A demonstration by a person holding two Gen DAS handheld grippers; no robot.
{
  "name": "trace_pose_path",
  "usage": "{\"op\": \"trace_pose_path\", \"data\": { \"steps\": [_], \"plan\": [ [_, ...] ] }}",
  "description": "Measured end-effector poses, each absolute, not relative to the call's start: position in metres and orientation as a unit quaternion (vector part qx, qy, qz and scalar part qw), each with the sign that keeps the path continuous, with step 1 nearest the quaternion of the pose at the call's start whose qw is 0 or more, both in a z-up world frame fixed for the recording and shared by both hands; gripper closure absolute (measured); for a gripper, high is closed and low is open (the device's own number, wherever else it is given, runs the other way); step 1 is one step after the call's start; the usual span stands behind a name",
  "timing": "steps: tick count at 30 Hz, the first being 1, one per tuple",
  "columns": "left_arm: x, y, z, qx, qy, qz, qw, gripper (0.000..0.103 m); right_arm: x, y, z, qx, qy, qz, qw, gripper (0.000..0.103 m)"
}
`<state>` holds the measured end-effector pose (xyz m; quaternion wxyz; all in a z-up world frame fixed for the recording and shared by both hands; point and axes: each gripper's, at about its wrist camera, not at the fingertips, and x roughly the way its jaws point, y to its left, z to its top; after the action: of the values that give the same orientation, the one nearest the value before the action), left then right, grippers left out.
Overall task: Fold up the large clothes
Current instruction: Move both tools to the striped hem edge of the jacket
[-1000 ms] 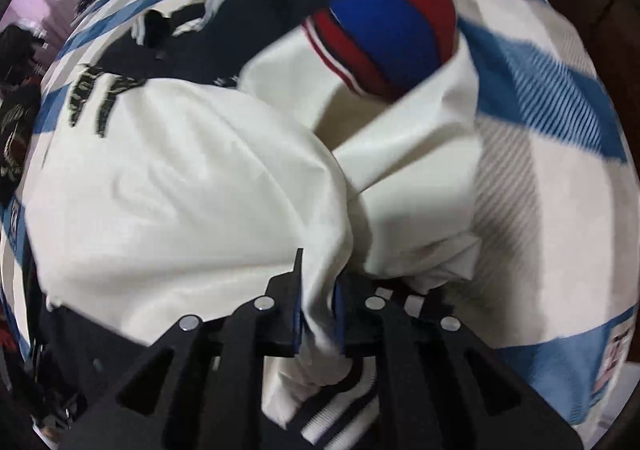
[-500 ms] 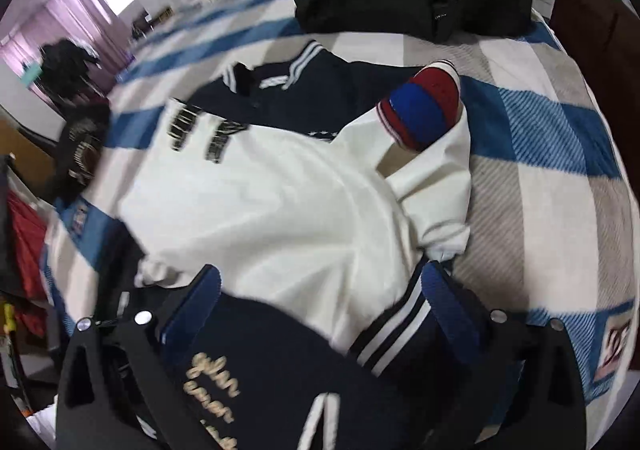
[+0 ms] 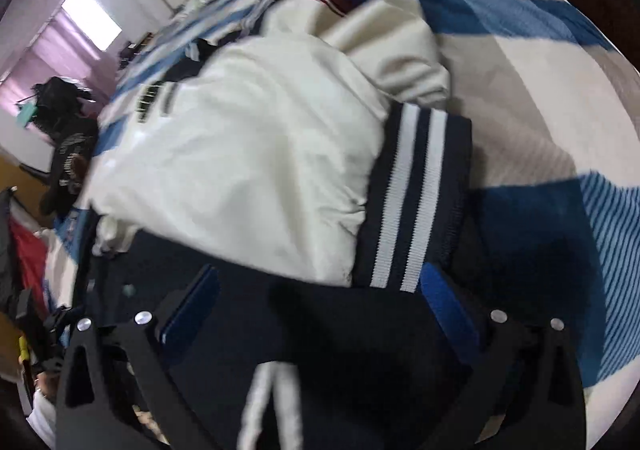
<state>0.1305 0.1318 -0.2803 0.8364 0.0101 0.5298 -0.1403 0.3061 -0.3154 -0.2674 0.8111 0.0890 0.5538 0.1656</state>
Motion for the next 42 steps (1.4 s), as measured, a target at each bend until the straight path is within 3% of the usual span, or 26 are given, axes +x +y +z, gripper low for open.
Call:
{"op": "trace_pose_path", "data": {
  "steps": [6, 9, 16, 25, 35, 42],
  "plan": [
    [0.133, 0.133, -0.29, 0.016, 0.532, -0.147, 0.834, 0.007, 0.3, -0.286, -0.269, 0.005, 0.558, 0.114, 0.822, 0.004],
    [0.13, 0.129, -0.287, 0.028, 0.525, -0.142, 0.839, 0.007, 0.278, -0.281, -0.259, 0.025, 0.581, 0.134, 0.802, 0.004],
    [0.086, 0.147, -0.249, 0.02, 0.525, -0.123, 0.842, 0.007, 0.145, -0.289, -0.206, 0.017, 0.533, 0.206, 0.82, 0.004],
    [0.021, 0.177, -0.231, -0.012, 0.538, -0.091, 0.838, 0.007, 0.035, -0.34, -0.214, 0.07, 0.519, 0.176, 0.833, 0.004],
    [0.014, 0.2, -0.255, -0.151, 0.546, -0.067, 0.822, 0.007, 0.028, -0.38, -0.223, 0.157, 0.514, 0.174, 0.825, 0.004],
    [0.034, 0.206, -0.273, -0.192, 0.541, -0.03, 0.818, 0.007, 0.041, -0.382, -0.251, 0.2, 0.549, 0.175, 0.793, 0.004]
  ]
}}
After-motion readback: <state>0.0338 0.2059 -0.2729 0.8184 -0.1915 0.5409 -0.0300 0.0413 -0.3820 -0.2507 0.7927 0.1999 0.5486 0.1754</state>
